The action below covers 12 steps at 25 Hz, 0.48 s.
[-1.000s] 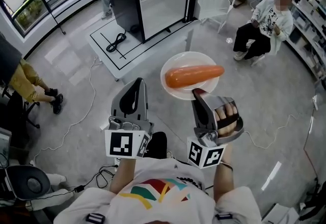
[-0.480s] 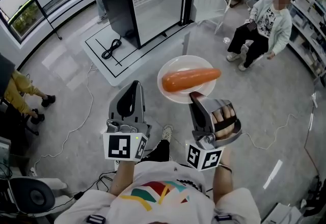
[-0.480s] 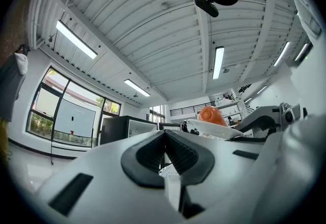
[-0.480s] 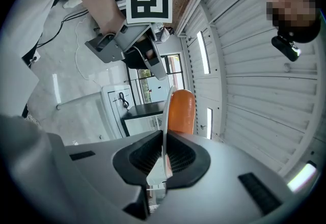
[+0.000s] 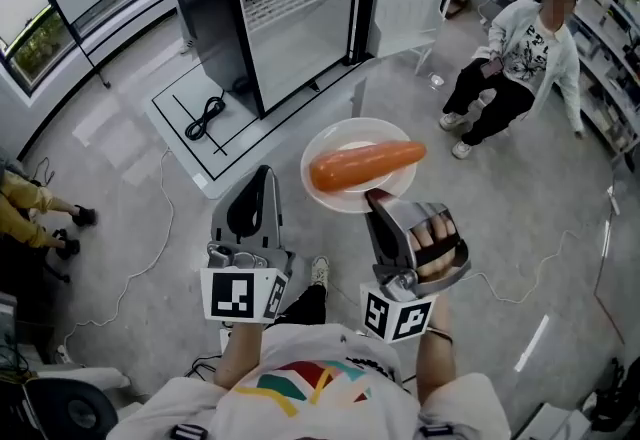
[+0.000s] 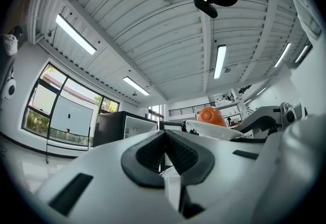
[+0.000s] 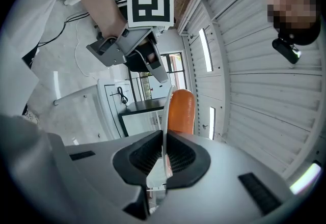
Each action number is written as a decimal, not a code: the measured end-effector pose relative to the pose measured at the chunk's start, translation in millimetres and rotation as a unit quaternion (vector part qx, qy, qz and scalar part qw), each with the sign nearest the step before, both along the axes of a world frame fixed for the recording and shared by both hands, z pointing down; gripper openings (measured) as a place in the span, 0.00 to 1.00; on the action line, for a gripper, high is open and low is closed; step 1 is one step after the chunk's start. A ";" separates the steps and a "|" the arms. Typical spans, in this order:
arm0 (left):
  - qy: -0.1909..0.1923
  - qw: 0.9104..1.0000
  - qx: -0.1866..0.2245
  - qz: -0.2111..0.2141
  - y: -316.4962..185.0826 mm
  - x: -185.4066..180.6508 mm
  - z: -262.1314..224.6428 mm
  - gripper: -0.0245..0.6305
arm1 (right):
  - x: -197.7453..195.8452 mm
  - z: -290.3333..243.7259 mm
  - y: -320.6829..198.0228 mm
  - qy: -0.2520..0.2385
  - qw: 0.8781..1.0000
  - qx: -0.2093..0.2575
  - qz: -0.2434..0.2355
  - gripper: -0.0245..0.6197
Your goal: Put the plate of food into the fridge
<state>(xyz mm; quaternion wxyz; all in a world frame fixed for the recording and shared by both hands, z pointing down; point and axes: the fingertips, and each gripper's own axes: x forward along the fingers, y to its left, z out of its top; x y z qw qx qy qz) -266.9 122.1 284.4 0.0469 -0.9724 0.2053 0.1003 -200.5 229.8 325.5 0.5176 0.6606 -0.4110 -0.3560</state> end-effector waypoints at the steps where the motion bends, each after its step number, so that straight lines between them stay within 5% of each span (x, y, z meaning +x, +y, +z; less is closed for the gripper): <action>1: 0.000 1.000 -0.001 0.002 -4.9 6.9 0.9 0.05 | 6.3 -0.1 -4.7 0.000 1.000 0.000 0.002 0.07; 12: -0.001 1.000 -0.009 0.006 -64.0 69.4 -3.3 0.05 | 71.8 -3.2 -66.2 0.004 1.000 -0.021 0.001 0.07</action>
